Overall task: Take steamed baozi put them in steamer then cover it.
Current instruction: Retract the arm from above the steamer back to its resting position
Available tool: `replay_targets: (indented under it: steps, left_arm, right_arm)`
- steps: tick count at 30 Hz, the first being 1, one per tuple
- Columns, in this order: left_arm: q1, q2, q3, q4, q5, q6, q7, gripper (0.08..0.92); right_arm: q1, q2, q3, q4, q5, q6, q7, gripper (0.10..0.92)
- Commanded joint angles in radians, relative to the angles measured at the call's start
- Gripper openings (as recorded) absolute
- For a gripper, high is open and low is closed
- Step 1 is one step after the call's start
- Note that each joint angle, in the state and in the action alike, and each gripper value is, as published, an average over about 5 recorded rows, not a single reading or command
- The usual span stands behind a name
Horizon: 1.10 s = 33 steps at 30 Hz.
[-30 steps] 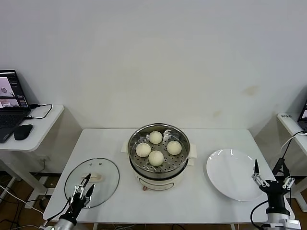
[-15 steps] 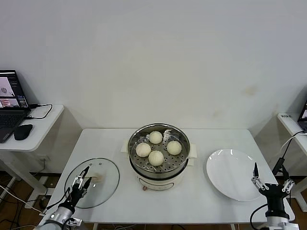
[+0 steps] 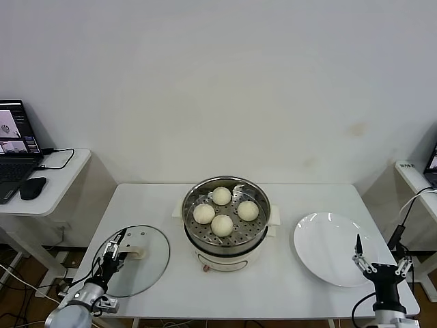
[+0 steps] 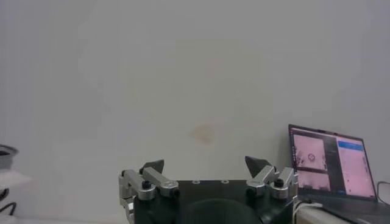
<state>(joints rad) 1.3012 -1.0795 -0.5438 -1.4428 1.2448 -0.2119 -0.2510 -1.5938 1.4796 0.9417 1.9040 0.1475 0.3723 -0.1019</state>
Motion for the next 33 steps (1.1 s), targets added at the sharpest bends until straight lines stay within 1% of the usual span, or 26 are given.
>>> replay_targets:
  steps: [1, 8, 11, 21, 31, 33]
  left_arm:
    - [-0.041, 0.0, 0.017, 0.054, -0.042, 0.001, 0.005, 0.823]
    - [-0.043, -0.004, 0.019, 0.069, -0.062, -0.012, 0.014, 0.811]
    - [-0.042, -0.005, 0.017, 0.073, -0.064, -0.025, 0.024, 0.758]
    - [-0.032, -0.014, 0.015, 0.069, -0.066, -0.036, 0.028, 0.482]
    - [-0.04, -0.028, 0.011, 0.091, -0.038, -0.045, -0.001, 0.192]
    - [-0.04, -0.031, 0.01, 0.094, -0.038, -0.046, -0.012, 0.158]
  right_arm:
    - [-0.004, 0.004, -0.007, 0.001, -0.008, 0.003, -0.001, 0.823]
    - [-0.011, 0.006, -0.012, 0.0, -0.019, 0.009, 0.0, 0.823]
    - [-0.013, 0.006, -0.014, -0.001, -0.022, 0.011, 0.0, 0.823]
    - [-0.016, 0.005, -0.019, -0.001, -0.029, 0.015, 0.001, 0.823]
    - [-0.02, -0.002, -0.025, -0.004, -0.031, 0.019, 0.0, 0.823]
    - [-0.02, -0.003, -0.025, -0.005, -0.031, 0.021, 0.0, 0.823]
